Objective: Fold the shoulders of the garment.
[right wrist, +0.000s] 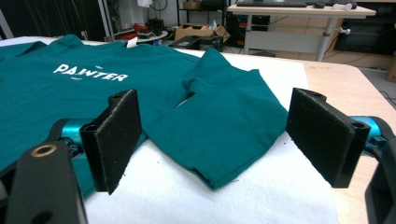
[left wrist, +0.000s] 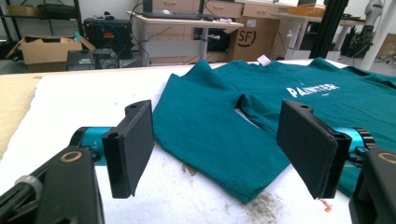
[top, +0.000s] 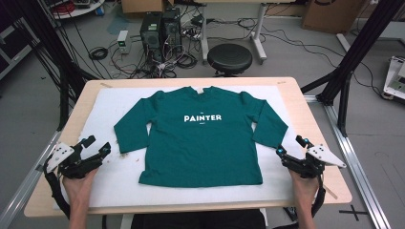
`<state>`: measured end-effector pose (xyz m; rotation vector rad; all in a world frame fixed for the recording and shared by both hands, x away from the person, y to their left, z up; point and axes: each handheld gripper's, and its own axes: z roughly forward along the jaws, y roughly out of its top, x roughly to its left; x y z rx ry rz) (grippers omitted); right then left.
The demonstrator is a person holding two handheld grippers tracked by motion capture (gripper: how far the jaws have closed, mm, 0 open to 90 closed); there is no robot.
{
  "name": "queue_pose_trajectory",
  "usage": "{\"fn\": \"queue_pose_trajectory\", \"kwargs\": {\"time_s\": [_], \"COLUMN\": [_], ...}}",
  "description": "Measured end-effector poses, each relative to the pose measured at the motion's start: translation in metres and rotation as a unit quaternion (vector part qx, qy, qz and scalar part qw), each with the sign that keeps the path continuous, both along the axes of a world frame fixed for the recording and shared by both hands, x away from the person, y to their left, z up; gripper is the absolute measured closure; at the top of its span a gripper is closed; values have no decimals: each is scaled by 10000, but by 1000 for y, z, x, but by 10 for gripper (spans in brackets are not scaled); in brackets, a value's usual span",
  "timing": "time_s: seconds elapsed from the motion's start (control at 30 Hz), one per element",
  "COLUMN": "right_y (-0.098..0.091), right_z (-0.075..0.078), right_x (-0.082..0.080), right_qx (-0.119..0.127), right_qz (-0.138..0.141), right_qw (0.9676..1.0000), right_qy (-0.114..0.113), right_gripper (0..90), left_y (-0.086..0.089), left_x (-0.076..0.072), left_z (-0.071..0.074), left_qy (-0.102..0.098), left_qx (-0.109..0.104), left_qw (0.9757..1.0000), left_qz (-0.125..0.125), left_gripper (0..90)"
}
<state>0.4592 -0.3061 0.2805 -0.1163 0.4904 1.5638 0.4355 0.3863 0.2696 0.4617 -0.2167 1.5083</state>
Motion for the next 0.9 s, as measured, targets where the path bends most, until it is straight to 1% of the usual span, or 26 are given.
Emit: {"fn": "queue_pose_trajectory", "kwargs": {"time_s": [0.03, 0.07, 0.13, 0.2, 0.27, 0.3, 0.37, 0.43, 0.5, 0.53, 0.6, 0.63, 0.7, 0.73, 0.8, 0.9], "right_y": [0, 0, 0, 0, -1, -1, 0, 0, 0, 0, 0, 0, 0, 1, 1, 1], "right_z": [0, 0, 0, 1, 1, 1, 1, 1, 1, 1, 1, 1, 1, 1, 1, 1], "right_x": [0, 0, 0, 0, 0, 0, 0, 0, 0, 0, 0, 0, 0, 0, 0, 0], "right_qx": [0, -2, -4, -9, -8, -8, -1, -5, 2, 8, 14, 14, 12, 29, 34, 46], "right_qz": [0, -4, 1, 13, -1, -1, 3, -4, -3, 0, -7, -7, -41, -61, -82, -87], "right_qw": [10000, 10000, 10000, 10000, 10000, 10000, 10000, 10000, 10000, 10000, 10000, 10000, 10000, 10000, 10000, 9999], "right_qy": [0, 4, 8, 28, 25, 25, 38, 32, 35, 37, 44, 44, 32, 42, 42, 45], "right_gripper": [186, 186, 186, 186, 186, 186, 186, 186, 186, 186, 186, 186, 186, 186, 186, 186], "left_y": [0, -1, -1, -1, -2, -2, -5, -8, -11, -14, -20, -24, -31, -35, -42, -53], "left_x": [-1, -3, -4, -5, -8, -8, -11, -13, -15, -16, -18, -18, -18, -17, -16, -13], "left_z": [0, -2, -2, -3, -1, -1, 1, 4, 7, 9, 13, 14, 18, 21, 25, 33], "left_qy": [-20, -103, -137, -121, -6, -6, 147, 329, 461, 529, 738, 817, 948, 1025, 1223, 1478], "left_qx": [9, 26, 23, 27, 53, 53, 98, 130, 257, 297, 380, 386, 479, 525, 589, 678], "left_qw": [10000, 9999, 9999, 9999, 10000, 10000, 9998, 9993, 9985, 9980, 9956, 9943, 9913, 9896, 9855, 9798], "left_qz": [15, 8, -10, -32, -9, -9, 44, 109, 140, 197, 433, 564, 773, 861, 1021, 1161], "left_gripper": [276, 276, 276, 276, 278, 281, 283, 309, 337, 354, 369, 369, 416, 462, 511, 525]}}
